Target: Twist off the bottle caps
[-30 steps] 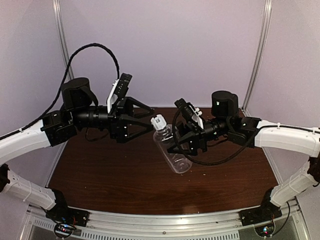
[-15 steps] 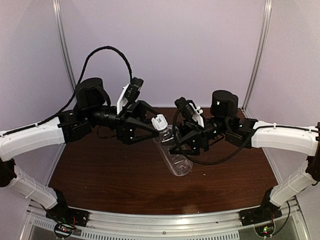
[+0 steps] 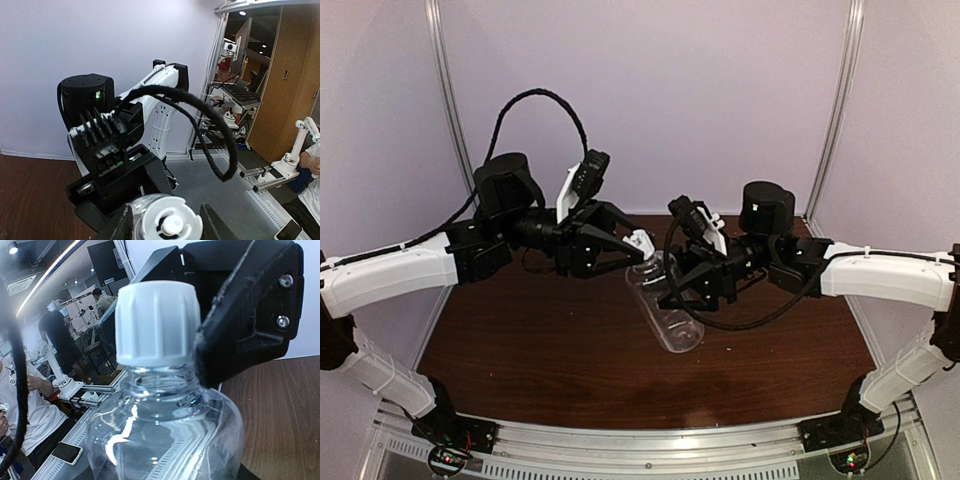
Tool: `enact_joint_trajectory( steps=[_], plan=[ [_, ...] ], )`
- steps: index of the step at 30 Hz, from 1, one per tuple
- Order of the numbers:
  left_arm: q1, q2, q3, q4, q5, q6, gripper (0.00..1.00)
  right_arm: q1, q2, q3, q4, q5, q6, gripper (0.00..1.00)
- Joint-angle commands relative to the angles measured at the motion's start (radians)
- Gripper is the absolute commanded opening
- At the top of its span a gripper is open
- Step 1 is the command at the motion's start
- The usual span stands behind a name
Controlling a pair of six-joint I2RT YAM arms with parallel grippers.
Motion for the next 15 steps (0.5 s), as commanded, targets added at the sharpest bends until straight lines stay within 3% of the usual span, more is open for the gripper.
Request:
enact_joint_trajectory(
  steps=[1,9,15],
  plan=[
    [0.009,0.008,0.026,0.067,0.03,-0.023,0.42,-0.002,0.006,-0.008,0.029,-0.007,0.0,0.51],
    [0.009,-0.023,0.003,0.022,-0.057,-0.027,0.25,-0.002,-0.019,0.022,-0.109,0.134,-0.085,0.5],
    [0.007,-0.088,-0.028,-0.076,-0.365,-0.058,0.26,-0.002,-0.048,0.038,-0.191,0.359,-0.129,0.5]
  ],
)
